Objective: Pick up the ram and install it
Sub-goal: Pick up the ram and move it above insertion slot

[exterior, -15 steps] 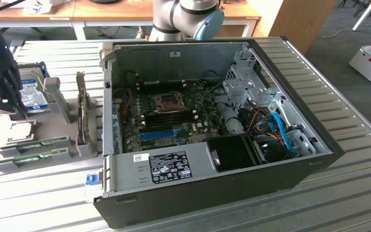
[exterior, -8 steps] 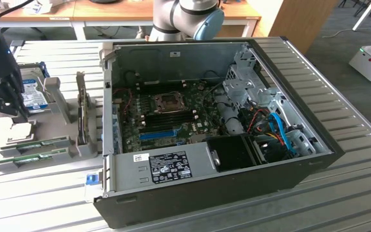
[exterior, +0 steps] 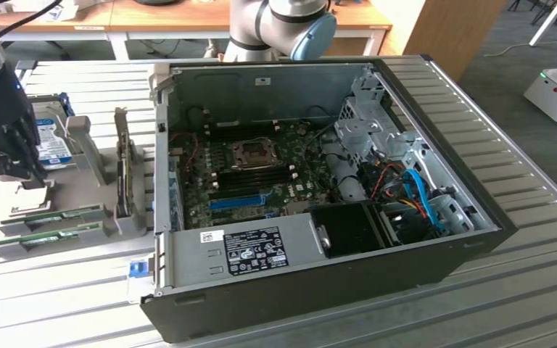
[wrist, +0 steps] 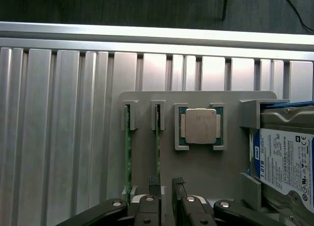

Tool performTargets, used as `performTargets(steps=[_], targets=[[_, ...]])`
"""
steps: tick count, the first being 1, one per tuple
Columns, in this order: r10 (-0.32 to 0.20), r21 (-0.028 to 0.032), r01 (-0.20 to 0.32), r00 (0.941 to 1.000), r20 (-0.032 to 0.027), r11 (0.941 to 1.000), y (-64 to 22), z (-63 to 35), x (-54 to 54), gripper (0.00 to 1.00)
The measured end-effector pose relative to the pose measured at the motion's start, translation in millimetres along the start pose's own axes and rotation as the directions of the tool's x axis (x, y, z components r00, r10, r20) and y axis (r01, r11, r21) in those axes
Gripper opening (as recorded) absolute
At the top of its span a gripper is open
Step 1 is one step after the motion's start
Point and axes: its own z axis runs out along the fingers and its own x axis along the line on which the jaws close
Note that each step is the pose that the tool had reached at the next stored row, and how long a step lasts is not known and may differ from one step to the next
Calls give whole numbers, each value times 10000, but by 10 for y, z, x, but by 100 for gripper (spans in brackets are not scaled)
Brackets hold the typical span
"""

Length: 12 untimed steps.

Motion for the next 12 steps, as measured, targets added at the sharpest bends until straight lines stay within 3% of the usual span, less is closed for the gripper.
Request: performTargets(steps=[12], targets=[[0,0,0,10000,0,10000,-6,143,-3,24]])
